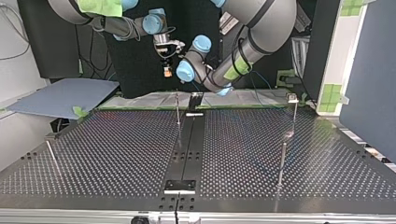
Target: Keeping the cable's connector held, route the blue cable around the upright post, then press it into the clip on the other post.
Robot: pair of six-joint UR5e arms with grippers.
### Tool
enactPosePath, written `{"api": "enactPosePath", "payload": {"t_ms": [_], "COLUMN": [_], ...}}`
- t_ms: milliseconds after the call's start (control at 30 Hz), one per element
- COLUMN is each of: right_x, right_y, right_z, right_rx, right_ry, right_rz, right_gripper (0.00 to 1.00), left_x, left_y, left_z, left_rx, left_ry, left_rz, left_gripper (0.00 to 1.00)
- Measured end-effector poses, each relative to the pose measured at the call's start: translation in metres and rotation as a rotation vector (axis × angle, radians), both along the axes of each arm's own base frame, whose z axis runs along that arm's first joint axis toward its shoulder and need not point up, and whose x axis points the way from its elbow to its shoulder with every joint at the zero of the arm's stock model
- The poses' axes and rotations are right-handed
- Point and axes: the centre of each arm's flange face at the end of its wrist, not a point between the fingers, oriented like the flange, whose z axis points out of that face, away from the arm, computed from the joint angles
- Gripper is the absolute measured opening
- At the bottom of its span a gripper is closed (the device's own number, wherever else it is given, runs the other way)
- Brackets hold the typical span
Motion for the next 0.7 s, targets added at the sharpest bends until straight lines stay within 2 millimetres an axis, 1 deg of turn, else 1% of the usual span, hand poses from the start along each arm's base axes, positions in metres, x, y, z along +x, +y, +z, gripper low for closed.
{"api": "enactPosePath", "payload": {"t_ms": [33,67,100,133,167,200,267,300,333,700], "right_x": [0.0000,0.0000,0.0000,0.0001,0.0001,0.0001,0.0002,0.0002,0.0002,0.0011], "right_y": [0.0001,0.0001,0.0001,0.0000,0.0000,-0.0001,-0.0001,-0.0001,-0.0001,0.0009], "right_z": [-0.0001,-0.0001,-0.0001,-0.0001,-0.0001,0.0000,0.0000,0.0001,0.0001,0.0002], "right_rx": [0.000,0.000,0.000,0.000,0.000,0.000,0.000,-0.001,-0.001,-0.003], "right_ry": [0.000,0.000,0.000,-0.001,-0.001,-0.001,-0.002,-0.002,-0.002,0.005], "right_rz": [0.000,0.000,0.000,0.000,0.000,0.001,0.001,0.001,0.001,0.004], "right_gripper": [0.00,0.00,0.00,0.00,0.00,0.00,0.00,0.00,0.00,0.00], "left_x": [-0.0005,-0.0010,-0.0014,-0.0018,-0.0022,-0.0024,-0.0027,-0.0027,-0.0025,0.0035], "left_y": [-0.0005,-0.0008,-0.0012,-0.0016,-0.0019,-0.0023,-0.0029,-0.0031,-0.0032,-0.0045], "left_z": [0.0001,0.0001,0.0002,0.0001,0.0001,0.0001,0.0002,0.0003,0.0004,0.0014], "left_rx": [-0.004,-0.006,-0.006,-0.004,-0.003,-0.001,0.003,0.005,0.006,-0.008], "left_ry": [0.002,0.002,0.001,-0.001,-0.004,-0.007,-0.017,-0.021,-0.026,-0.092], "left_rz": [0.007,0.011,0.015,0.019,0.022,0.024,0.033,0.038,0.045,0.123], "left_gripper": [0.73,0.58,0.58,0.48,0.34,0.34,0.15,0.15,0.00,0.00]}}
